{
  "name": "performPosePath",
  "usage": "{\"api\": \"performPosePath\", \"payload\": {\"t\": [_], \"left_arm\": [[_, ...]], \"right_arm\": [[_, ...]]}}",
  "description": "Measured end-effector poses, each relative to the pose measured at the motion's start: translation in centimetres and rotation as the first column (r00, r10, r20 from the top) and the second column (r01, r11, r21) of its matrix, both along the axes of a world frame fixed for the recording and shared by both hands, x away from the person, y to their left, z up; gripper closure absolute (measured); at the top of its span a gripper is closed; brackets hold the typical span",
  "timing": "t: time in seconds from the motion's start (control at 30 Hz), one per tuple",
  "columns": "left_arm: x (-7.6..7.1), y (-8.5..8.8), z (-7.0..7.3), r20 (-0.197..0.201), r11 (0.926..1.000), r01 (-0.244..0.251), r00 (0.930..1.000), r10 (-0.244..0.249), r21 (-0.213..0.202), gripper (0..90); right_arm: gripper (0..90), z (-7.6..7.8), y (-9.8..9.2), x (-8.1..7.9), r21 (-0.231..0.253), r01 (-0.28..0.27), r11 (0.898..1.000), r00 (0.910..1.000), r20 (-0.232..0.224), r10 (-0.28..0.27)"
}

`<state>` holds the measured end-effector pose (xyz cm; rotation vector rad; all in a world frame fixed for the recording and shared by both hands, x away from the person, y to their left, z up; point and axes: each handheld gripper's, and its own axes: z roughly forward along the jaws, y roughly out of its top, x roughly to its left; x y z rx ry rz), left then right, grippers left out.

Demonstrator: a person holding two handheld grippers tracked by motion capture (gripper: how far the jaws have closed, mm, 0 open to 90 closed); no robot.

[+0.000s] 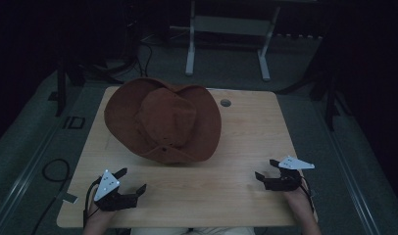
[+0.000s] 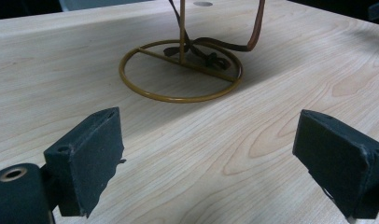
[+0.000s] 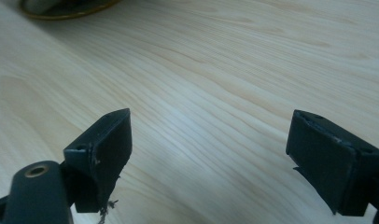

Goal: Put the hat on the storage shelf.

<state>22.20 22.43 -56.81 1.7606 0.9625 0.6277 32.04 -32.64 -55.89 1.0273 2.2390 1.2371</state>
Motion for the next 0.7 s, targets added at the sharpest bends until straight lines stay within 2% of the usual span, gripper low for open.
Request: {"api": "performPosePath", "payload": {"t": [0.17,0.27,0.4,0.53,0.7], "left_arm": [[0.0,0.1,0.0,0.001,1.0,-0.007,1.0,0.007,0.0,9.2],[0.0,0.1,0.0,-0.001,0.9999,-0.011,0.9999,0.011,-0.002,9.2],[0.1,0.2,-0.1,-0.001,0.9999,-0.011,0.9999,0.011,-0.003,9.2],[0.1,0.2,-0.1,-0.002,0.9999,-0.014,0.9999,0.014,0.0,9.2],[0.0,0.3,-0.1,-0.004,0.9999,-0.016,0.9999,0.016,0.0,9.2]], "right_arm": [[14.2,-0.4,-1.2,-0.7,-0.022,0.114,0.993,0.9932,0.029,-0.113],[14.2,-0.6,-1.7,-0.8,-0.058,0.192,0.98,0.9806,0.052,-0.189],[14.2,-0.8,-2.3,-0.6,-0.035,0.267,0.963,0.9628,0.055,-0.265],[14.2,-1.0,-2.7,-0.5,-0.02,0.287,0.958,0.9566,0.061,-0.285],[14.2,-1.0,-2.8,-0.5,-0.023,0.287,0.958,0.9565,0.06,-0.285]]}}
